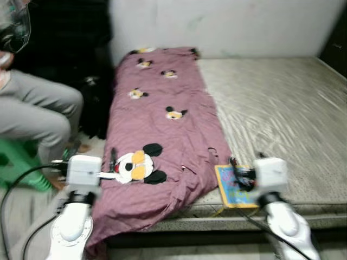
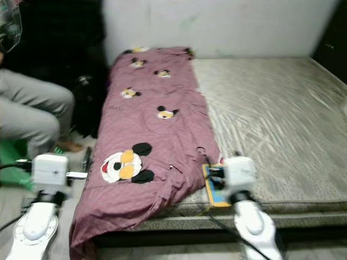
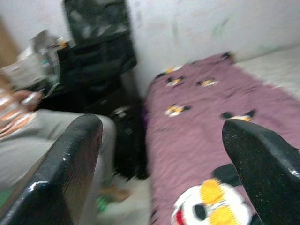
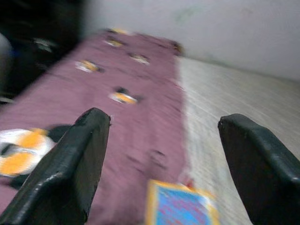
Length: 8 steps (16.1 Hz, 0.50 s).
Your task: Clean up the room
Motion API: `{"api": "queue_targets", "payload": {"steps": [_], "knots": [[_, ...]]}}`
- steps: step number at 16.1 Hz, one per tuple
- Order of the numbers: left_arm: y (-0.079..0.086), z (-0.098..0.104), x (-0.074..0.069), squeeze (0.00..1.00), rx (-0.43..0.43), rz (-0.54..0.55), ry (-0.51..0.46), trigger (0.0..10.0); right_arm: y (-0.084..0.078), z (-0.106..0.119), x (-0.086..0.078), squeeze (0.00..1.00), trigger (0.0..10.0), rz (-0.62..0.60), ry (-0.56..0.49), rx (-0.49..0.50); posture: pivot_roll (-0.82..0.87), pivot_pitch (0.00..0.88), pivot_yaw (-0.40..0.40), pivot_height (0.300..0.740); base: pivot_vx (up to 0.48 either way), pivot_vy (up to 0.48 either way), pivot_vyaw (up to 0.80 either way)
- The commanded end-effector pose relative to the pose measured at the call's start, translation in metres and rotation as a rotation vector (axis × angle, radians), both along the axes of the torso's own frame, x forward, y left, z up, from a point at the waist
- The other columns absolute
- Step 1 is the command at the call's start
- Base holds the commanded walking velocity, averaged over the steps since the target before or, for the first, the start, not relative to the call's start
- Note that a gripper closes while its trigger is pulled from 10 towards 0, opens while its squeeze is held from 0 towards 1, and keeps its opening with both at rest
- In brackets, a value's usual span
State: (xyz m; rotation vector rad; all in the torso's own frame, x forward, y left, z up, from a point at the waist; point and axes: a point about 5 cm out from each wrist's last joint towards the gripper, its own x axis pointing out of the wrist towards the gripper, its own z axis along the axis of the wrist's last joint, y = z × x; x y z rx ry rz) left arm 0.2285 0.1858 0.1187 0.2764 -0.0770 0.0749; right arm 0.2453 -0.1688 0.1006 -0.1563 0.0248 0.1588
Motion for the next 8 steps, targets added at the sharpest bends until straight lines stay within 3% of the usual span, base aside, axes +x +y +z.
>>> {"api": "queue_targets", "payload": {"steps": [1, 8], "knots": [[-0.0042, 0.0021, 0.0015, 0.0, -0.01, -0.018, -0.008, 10.0, -0.0082, -0.0008, -0.0022, 0.0, 10.0, -0.025, 0.003, -0.01, -0.11, 0.0, -0.009, 0.74, 0.0, 0.0, 0.76], [-0.005, 0.0022, 0.0019, 0.0, -0.011, -0.025, -0.011, 10.0, -0.0082, -0.001, -0.0023, 0.0, 10.0, -0.027, 0.003, -0.004, -0.11, 0.0, -0.009, 0.74, 0.0, 0.0, 0.53]]}}
